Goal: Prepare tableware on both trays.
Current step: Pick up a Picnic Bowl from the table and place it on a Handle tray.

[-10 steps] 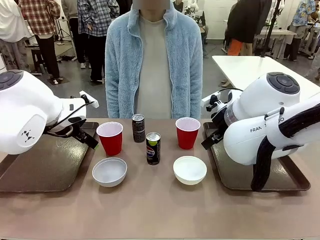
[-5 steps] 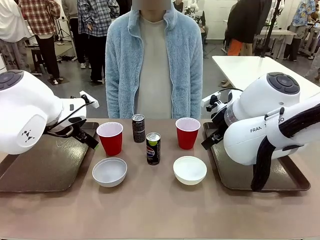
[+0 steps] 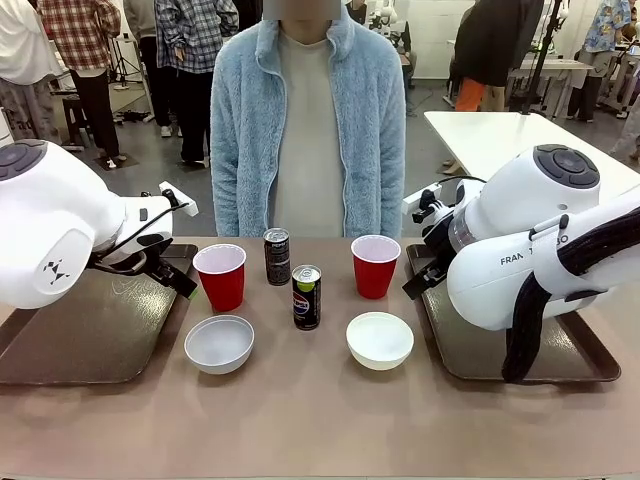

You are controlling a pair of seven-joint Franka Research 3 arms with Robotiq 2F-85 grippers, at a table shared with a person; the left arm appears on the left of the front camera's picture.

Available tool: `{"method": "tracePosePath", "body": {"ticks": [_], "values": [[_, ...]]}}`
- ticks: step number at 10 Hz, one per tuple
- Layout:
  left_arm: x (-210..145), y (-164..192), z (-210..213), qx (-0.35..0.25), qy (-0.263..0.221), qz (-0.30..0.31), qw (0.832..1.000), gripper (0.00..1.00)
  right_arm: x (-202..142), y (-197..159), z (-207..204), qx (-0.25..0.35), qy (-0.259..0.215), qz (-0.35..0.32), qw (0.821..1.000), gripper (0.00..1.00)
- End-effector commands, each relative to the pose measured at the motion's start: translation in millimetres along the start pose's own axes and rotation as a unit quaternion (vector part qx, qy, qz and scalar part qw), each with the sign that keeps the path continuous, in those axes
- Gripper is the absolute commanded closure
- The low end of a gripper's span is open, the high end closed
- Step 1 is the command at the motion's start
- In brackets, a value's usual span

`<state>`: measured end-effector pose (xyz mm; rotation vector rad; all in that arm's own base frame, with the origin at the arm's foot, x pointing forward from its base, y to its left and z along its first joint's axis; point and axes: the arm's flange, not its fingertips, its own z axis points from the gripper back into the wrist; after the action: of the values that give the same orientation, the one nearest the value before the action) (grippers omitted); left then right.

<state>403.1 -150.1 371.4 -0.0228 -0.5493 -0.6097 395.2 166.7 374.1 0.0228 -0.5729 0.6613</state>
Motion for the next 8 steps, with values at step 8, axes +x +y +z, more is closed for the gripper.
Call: {"method": "tracePosePath", "body": {"ticks": [8], "values": [[-79.3,-24.5,100.0,-0.111,0.158,0.02,0.981,0.0,-80.6,46.8,115.9,0.018,0.172,-0.04,0.984,0.0]]}}
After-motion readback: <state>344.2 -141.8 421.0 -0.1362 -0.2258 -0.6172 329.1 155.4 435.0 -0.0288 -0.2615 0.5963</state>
